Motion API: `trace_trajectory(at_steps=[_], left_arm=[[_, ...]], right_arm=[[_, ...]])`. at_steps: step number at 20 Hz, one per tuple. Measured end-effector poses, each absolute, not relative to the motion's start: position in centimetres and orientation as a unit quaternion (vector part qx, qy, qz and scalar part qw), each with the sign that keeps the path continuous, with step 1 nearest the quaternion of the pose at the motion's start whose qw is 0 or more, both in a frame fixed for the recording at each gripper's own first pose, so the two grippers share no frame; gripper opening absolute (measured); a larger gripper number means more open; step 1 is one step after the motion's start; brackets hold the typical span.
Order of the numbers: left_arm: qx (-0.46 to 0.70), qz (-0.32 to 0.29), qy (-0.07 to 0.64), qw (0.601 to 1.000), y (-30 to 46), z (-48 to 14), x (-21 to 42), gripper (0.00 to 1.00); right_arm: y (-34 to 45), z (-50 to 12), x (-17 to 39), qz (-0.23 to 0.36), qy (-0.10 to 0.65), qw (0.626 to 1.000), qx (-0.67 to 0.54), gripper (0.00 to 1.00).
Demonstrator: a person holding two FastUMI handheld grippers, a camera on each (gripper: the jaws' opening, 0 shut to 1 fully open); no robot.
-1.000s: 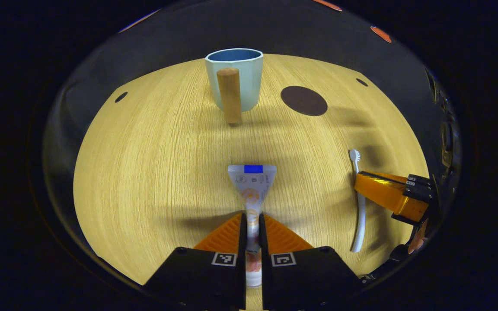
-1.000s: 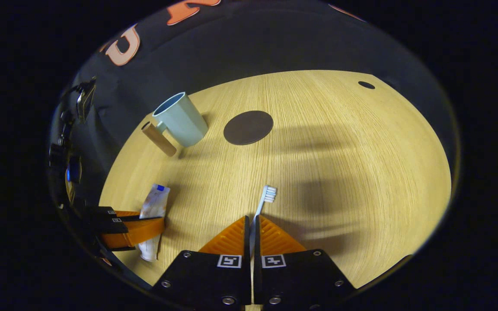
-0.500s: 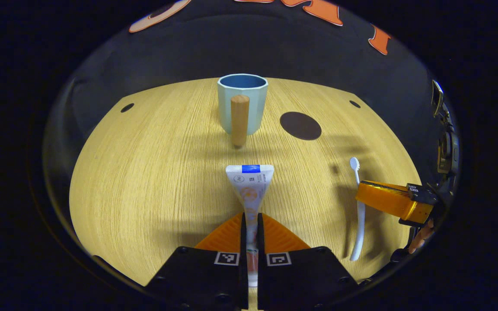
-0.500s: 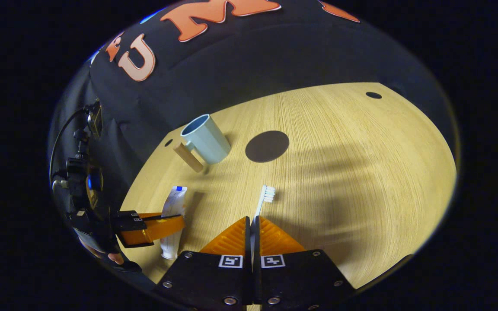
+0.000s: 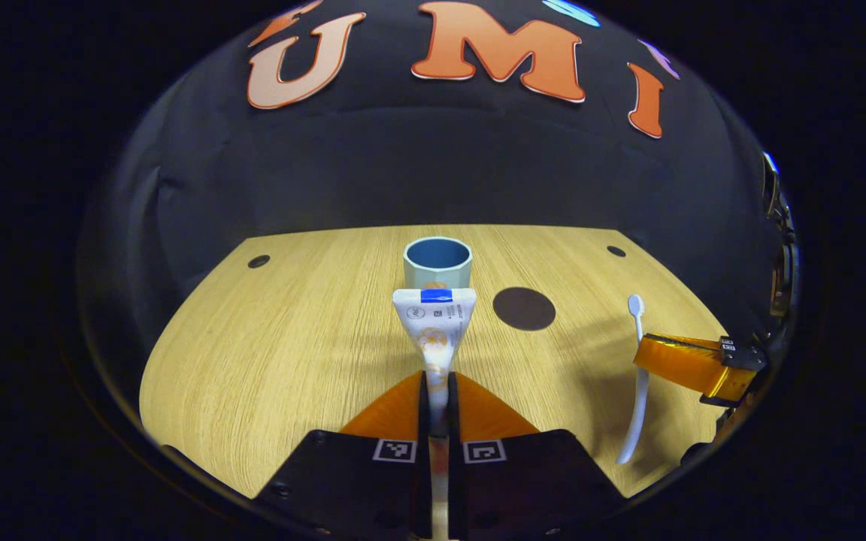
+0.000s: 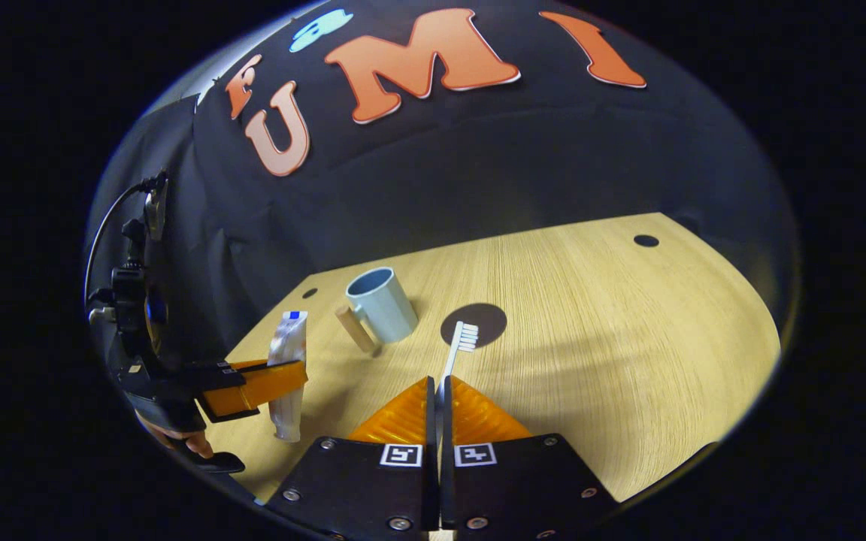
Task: Put the toothbrush and toothpaste on the desktop into the cup, then pick up the cup and place it on the coaster on the desktop.
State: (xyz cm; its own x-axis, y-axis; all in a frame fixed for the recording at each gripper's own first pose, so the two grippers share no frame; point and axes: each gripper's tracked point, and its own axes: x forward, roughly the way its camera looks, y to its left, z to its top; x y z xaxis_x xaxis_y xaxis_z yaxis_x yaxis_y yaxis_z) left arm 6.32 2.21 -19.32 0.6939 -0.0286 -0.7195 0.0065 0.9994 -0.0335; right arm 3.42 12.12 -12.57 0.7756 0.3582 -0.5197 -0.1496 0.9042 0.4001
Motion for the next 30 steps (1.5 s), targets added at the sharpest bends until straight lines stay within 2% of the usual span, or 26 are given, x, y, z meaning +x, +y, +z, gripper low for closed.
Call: trace_trajectory(at_steps=[3,9,11,22,30], left_arm=[[-0.017,-0.003,0.338,0.941,2.0,-16.0,7.9,0.08],[-0.005,0.011,0.201,0.979,1.9,-9.8,12.4,0.08],[-0.008,0.015,0.176,0.984,2.1,-8.9,13.5,0.08],[-0.035,0.018,0.074,0.996,3.8,-5.5,20.9,0.08],[-0.049,0.009,0.055,0.997,3.8,-8.7,26.1,0.08]], right_arm=[[11.9,-10.5,4.1,0.134,0.253,0.948,0.139,0.01],[11.6,-7.7,5.7,0.138,0.194,0.963,0.126,0.02],[11.1,-7.1,6.5,0.128,0.179,0.968,0.122,0.02],[9.4,-5.3,10.3,0.103,0.119,0.984,0.08,0.02],[7.6,-4.9,11.9,0.085,0.098,0.989,0.076,0.02]])
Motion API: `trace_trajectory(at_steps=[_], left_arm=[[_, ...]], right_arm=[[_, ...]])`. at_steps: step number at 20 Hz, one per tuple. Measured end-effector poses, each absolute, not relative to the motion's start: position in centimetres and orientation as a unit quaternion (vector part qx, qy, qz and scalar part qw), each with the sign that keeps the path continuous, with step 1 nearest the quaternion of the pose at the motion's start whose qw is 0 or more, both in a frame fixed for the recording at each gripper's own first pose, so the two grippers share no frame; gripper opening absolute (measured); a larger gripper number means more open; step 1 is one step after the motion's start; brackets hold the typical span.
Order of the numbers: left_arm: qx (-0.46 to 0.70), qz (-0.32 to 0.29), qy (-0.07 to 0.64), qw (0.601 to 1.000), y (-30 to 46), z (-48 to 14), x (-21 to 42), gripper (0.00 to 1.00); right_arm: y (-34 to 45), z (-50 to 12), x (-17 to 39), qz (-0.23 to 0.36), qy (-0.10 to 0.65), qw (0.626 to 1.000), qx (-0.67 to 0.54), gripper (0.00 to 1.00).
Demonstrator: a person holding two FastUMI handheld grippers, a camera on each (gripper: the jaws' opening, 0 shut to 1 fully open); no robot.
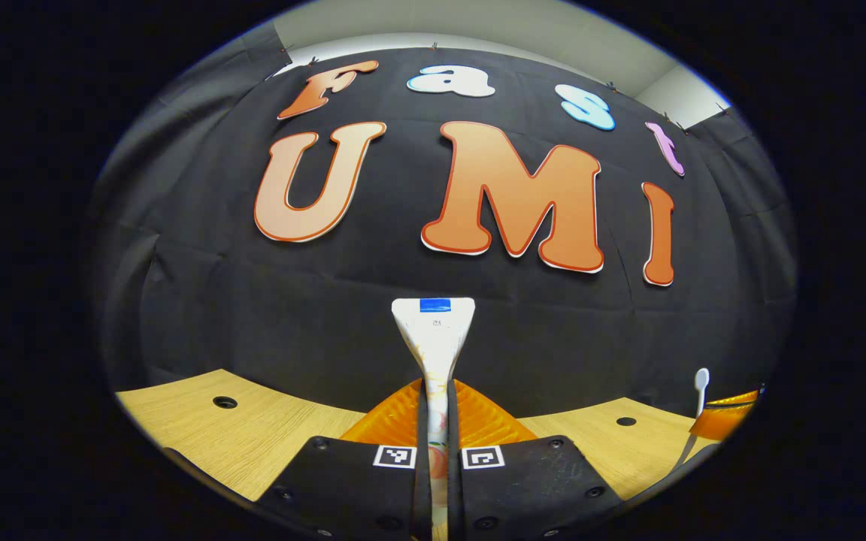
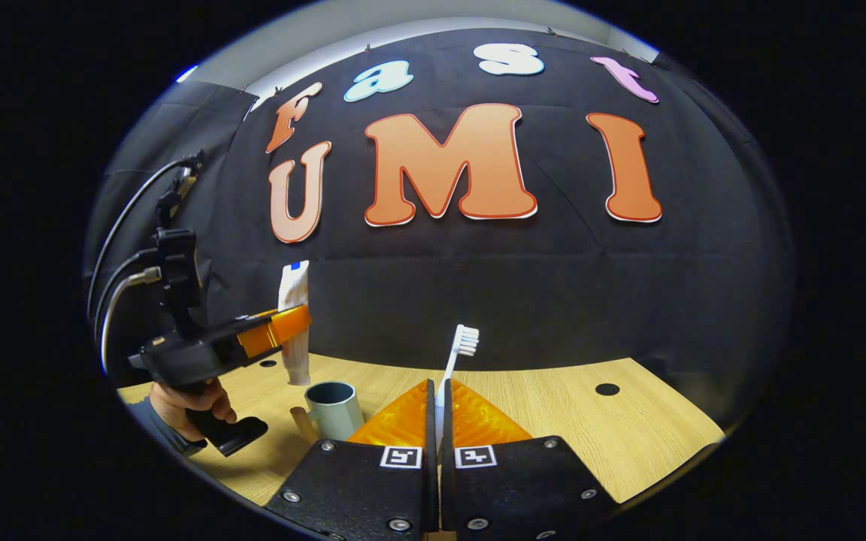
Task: Put the toothbrush and toothpaste on the desktop into the cup, then pick up the cup and place it on the coaster on the desktop.
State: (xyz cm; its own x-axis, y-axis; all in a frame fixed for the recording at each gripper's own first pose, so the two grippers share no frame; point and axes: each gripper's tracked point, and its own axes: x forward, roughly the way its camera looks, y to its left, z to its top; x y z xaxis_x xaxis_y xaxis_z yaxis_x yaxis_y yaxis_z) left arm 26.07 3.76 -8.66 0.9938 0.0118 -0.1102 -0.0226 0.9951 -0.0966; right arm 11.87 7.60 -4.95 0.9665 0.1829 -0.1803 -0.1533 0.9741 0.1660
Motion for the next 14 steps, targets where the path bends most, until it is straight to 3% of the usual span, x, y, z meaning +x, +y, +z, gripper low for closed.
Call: trace_trajectory(at_steps=[14], left_arm=[[-0.07,0.031,0.111,0.991,5.7,-17.6,27.7,0.08]], right_arm=[[10.7,-0.8,15.5,0.122,0.051,0.987,0.095,0.01]])
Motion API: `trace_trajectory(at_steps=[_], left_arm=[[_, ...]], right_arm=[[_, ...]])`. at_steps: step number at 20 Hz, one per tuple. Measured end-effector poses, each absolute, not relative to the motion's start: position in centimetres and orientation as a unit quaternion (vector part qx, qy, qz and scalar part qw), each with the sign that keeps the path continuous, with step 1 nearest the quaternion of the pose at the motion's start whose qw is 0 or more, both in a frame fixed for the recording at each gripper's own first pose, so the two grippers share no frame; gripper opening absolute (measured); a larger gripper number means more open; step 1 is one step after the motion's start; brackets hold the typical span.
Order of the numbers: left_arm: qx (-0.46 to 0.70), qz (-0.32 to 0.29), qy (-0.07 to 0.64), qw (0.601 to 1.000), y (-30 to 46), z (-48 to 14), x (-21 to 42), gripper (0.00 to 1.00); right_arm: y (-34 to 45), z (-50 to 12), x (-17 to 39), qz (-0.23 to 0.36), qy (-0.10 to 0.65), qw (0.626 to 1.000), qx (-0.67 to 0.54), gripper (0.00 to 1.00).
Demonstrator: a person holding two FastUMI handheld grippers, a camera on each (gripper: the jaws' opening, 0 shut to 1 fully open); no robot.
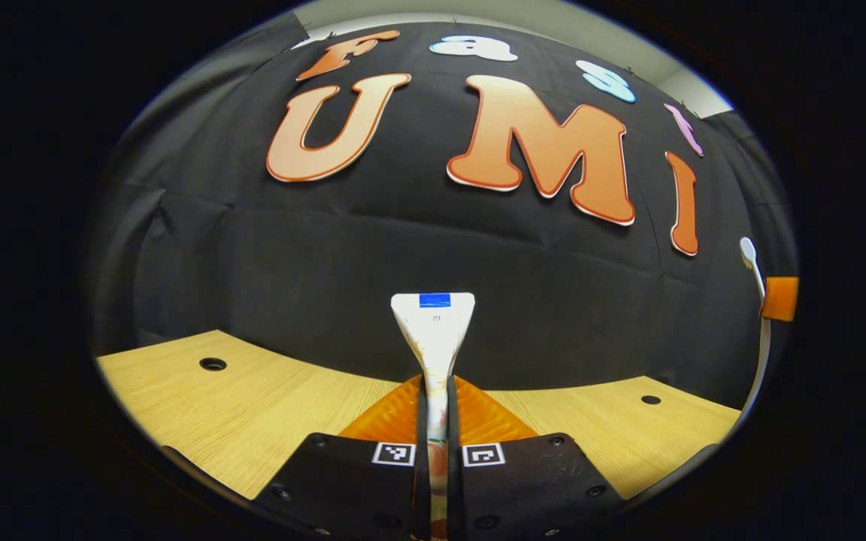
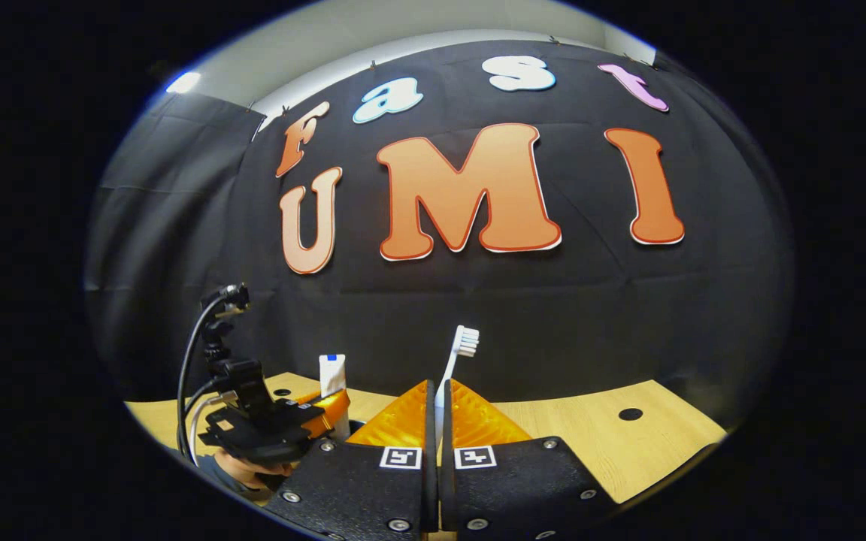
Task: Put the toothbrush and toothpaste on the desktop into the cup, then pick up the cup and place it on the coaster on the desktop.
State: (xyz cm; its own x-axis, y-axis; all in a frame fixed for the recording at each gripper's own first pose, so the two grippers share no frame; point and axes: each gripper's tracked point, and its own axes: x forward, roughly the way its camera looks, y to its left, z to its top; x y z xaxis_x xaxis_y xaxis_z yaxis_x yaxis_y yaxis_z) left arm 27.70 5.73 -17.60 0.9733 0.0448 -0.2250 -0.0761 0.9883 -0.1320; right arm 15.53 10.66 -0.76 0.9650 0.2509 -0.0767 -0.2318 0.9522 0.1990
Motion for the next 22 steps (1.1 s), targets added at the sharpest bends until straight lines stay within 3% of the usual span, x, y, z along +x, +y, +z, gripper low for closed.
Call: trace_trajectory(at_steps=[5,7,8,9,12,17,22], left_arm=[[-0.053,0.02,0.143,0.988,5.1,-19.0,26.3,0.11],[-0.045,0.002,0.152,0.987,4.3,-19.2,25.5,0.15],[-0.038,0.002,0.162,0.986,4.4,-19.7,25.1,0.23],[-0.038,0.0,0.167,0.985,4.4,-19.9,24.9,0.18],[-0.036,-0.019,0.178,0.983,3.8,-19.5,23.8,0.27],[-0.02,-0.017,0.135,0.99,5.0,-15.6,21.6,0.65],[-0.019,0.012,0.11,0.994,8.6,-13.2,18.9,0.94]], right_arm=[[12.2,-0.7,16.5,0.133,0.049,0.985,0.095,0.02],[12.8,-1.1,16.8,0.136,0.053,0.984,0.097,0.02],[13.1,-1.3,16.7,0.14,0.057,0.984,0.098,0.02],[13.3,-1.6,16.8,0.14,0.061,0.983,0.099,0.02],[13.5,-2.2,16.9,0.142,0.067,0.983,0.097,0.02],[14.9,-0.2,17.7,0.156,0.023,0.979,0.127,0.02],[16.8,2.6,19.9,0.16,-0.046,0.973,0.161,0.02]])
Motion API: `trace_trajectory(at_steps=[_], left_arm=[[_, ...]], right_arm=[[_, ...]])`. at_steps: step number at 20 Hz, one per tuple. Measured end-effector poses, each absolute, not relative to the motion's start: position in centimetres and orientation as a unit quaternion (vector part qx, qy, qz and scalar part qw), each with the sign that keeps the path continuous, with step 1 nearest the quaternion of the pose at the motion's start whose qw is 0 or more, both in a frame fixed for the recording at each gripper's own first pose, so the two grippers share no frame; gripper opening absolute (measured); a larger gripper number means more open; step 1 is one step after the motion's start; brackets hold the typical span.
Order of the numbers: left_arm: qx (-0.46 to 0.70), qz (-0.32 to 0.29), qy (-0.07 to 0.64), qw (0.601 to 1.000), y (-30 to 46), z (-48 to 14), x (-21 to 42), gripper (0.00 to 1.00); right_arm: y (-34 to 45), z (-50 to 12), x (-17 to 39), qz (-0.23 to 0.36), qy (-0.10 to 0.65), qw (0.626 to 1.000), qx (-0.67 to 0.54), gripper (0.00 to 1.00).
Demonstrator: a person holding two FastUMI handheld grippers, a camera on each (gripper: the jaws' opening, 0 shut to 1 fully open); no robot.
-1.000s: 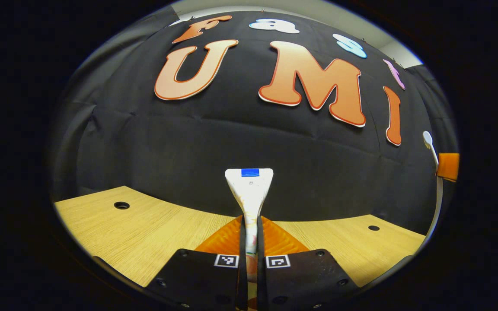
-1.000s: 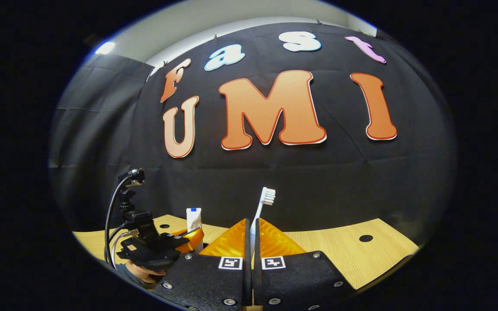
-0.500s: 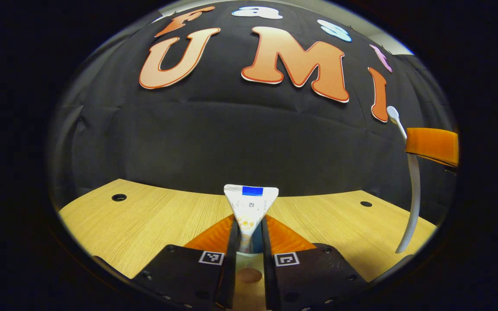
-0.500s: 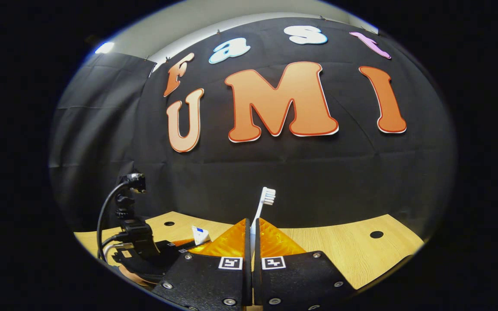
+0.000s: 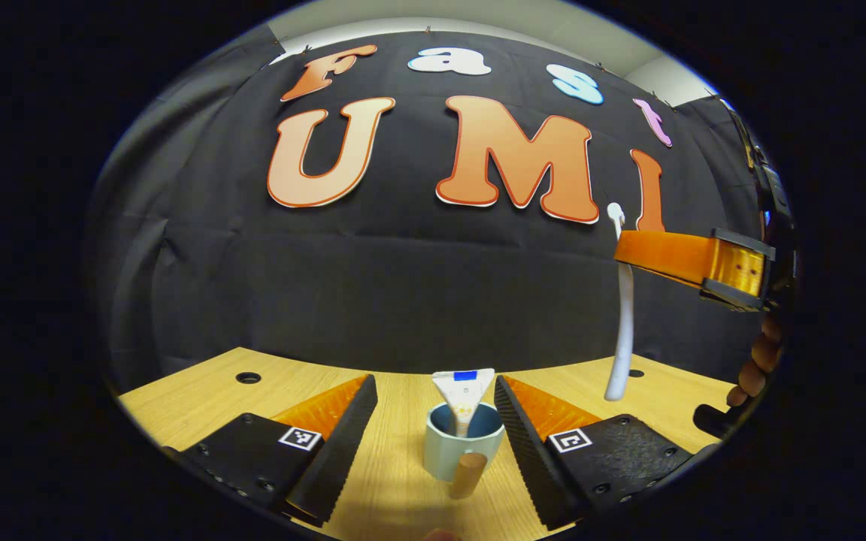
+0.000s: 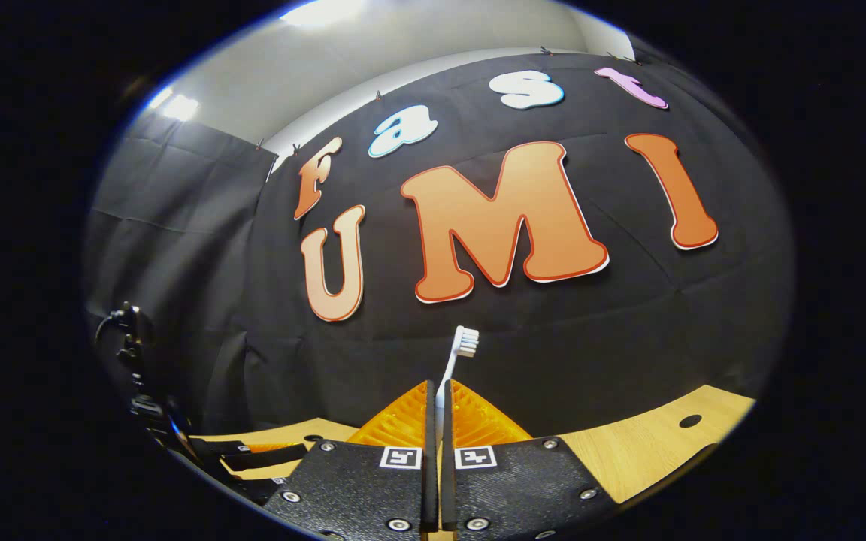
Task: Put the toothbrush and toothpaste on the desktop into the cup, then pick up the cup and place it on the coaster on the desktop.
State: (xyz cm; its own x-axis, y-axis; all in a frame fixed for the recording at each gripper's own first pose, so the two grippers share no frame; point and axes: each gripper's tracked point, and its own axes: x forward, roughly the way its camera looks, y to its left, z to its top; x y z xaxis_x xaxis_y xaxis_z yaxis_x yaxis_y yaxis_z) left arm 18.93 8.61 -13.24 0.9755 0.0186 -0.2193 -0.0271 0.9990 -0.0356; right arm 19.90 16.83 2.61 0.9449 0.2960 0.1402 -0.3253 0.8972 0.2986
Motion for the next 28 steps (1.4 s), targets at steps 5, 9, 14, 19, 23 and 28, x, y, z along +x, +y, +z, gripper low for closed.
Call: trace_trajectory(at_steps=[5,9,14,19,23,28], left_arm=[[-0.005,0.039,0.106,0.994,12.1,-12.7,17.1,0.98],[-0.002,0.049,0.103,0.993,13.4,-12.5,16.4,0.97],[-0.008,0.054,0.123,0.991,14.0,-14.3,16.1,0.98],[-0.009,0.057,0.134,0.989,14.0,-14.3,15.4,0.98],[-0.013,0.054,0.145,0.988,13.4,-14.1,14.9,0.97],[0.001,0.045,0.19,0.981,12.3,-14.8,14.3,0.97]], right_arm=[[19.4,1.5,22.9,0.165,-0.052,0.966,0.193,0.02],[20.9,-0.7,24.6,0.162,-0.045,0.964,0.207,0.02],[22.6,-4.0,25.6,0.165,-0.016,0.965,0.202,0.02],[23.3,-6.7,25.8,0.161,0.01,0.972,0.169,0.04],[24.2,-8.3,24.6,0.175,0.052,0.971,0.152,0.05],[24.5,-7.0,21.8,0.204,0.075,0.97,0.114,0.07]])
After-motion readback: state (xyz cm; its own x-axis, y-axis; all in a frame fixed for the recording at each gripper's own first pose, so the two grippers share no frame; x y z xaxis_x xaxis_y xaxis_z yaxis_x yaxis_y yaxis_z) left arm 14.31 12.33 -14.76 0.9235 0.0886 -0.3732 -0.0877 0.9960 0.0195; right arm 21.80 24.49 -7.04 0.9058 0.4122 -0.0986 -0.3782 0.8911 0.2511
